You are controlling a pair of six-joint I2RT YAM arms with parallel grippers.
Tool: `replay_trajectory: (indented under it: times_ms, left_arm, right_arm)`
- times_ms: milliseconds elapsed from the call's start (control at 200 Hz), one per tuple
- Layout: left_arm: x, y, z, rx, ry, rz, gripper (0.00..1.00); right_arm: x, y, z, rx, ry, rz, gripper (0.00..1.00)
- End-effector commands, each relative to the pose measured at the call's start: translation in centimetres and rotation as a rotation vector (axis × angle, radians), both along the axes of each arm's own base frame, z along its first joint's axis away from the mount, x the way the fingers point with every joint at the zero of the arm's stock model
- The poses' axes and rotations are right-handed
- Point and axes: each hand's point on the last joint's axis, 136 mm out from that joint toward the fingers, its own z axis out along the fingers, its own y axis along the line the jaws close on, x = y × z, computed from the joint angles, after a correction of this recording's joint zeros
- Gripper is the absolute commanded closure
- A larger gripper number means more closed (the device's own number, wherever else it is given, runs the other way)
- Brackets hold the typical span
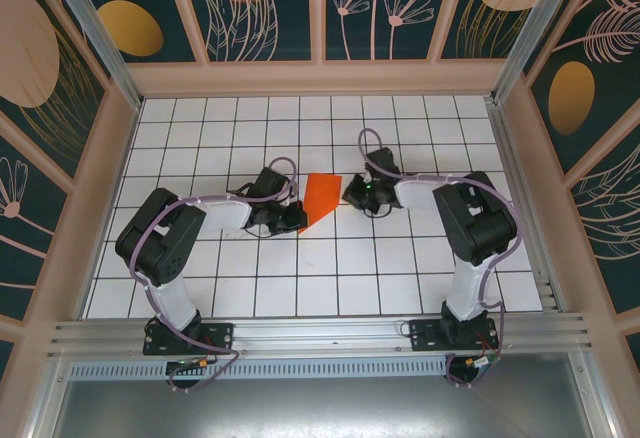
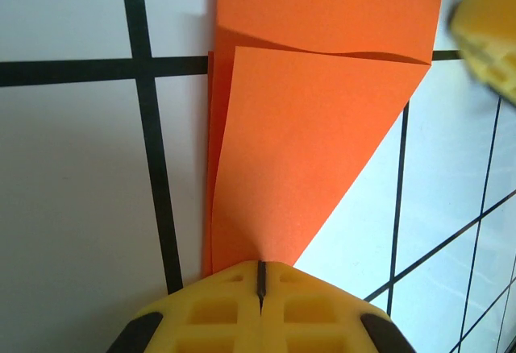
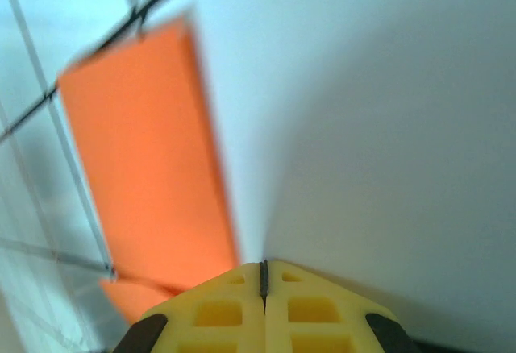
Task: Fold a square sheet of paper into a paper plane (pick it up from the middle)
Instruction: Third fold the triangle at the center of the table.
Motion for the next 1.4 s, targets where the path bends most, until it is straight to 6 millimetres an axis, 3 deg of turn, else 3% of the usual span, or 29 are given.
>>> replay_trajectory:
  times_ms: [0,115,215,305,415,570,781,981,1051,1186,1396]
  left_arm:
    - [-2.3,2.7,-3.7,0.150,0.113,0.020,1.00]
    - [-2.0,2.4,-3.4,0.137,0.105,0.011,1.00]
    - [-2.0,2.3,-3.4,0.136,0.104,0.009,1.00]
    - [-1.9,2.2,-3.3,0.133,0.100,0.009,1.00]
    - [-1.9,2.3,-3.2,0.133,0.101,0.008,1.00]
    - [-2.0,2.2,-3.1,0.131,0.099,0.002,1.00]
    - [-3.2,2.8,-2.8,0.138,0.112,-0.021,1.00]
    - [-4.7,3.1,-1.6,0.126,0.109,-0.079,1.00]
    - [-4.9,3.3,-1.4,0.138,0.104,-0.097,1.00]
    - [-2.9,2.4,1.5,0.099,0.003,-0.090,1.00]
    - [2.1,-0.1,6.6,-0.014,-0.178,-0.010,0.93]
  right_arm:
    - [0.3,-1.6,1.9,-0.073,-0.055,-0.027,1.00]
    - [-0.3,0.4,3.3,-0.036,-0.080,0.016,1.00]
    - [-1.5,3.4,4.0,0.012,-0.093,0.079,1.00]
    - [-2.7,6.2,3.4,0.051,-0.064,0.139,1.00]
    - [-3.4,7.8,1.9,0.062,-0.024,0.172,1.00]
    - [-3.7,7.3,0.0,0.035,0.021,0.164,1.00]
    - [-4.6,5.2,-2.9,-0.038,0.136,0.121,1.00]
    - [-4.6,4.8,-3.2,-0.047,0.156,0.111,1.00]
    - [-4.5,4.9,-2.9,-0.043,0.151,0.111,1.00]
    - [-3.8,5.7,-1.7,-0.011,0.118,0.120,1.00]
    - [-1.9,6.6,3.8,0.068,-0.042,0.121,1.00]
